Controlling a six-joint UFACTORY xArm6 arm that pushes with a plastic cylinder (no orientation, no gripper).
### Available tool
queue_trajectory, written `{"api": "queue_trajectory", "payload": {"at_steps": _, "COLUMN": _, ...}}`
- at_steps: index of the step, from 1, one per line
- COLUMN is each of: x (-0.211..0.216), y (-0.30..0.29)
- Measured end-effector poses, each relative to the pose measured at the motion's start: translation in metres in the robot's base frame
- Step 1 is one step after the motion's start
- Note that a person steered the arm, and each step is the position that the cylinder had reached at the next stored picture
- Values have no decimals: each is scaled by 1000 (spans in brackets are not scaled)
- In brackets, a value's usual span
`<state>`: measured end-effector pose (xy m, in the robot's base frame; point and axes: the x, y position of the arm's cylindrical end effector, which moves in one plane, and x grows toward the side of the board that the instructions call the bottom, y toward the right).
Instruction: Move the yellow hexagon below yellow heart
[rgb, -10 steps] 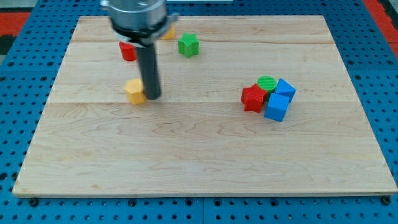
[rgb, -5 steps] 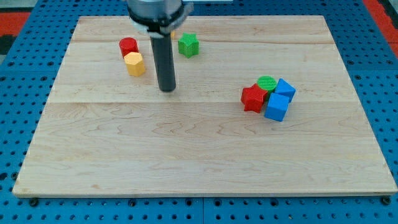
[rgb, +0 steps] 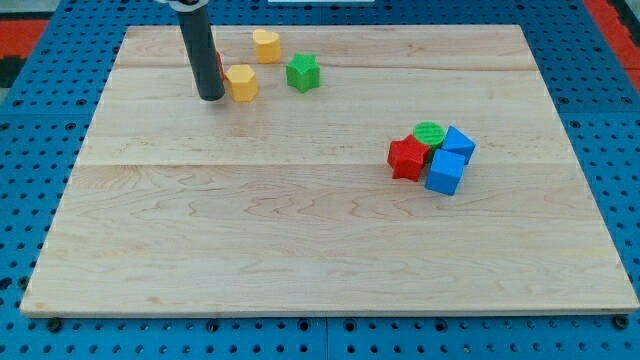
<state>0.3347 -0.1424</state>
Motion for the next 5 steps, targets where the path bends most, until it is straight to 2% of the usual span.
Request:
{"api": "queue_trajectory", "payload": {"at_steps": 2, "x": -1, "y": 35}}
{"api": "queue_trajectory", "payload": {"at_steps": 3, "x": -29, "y": 70}}
{"api": "queue_trajectory", "payload": {"at_steps": 4, "x": -45, "y": 79}}
{"api": "queue_trajectory", "payload": {"at_steps": 5, "x": -50, "y": 108}}
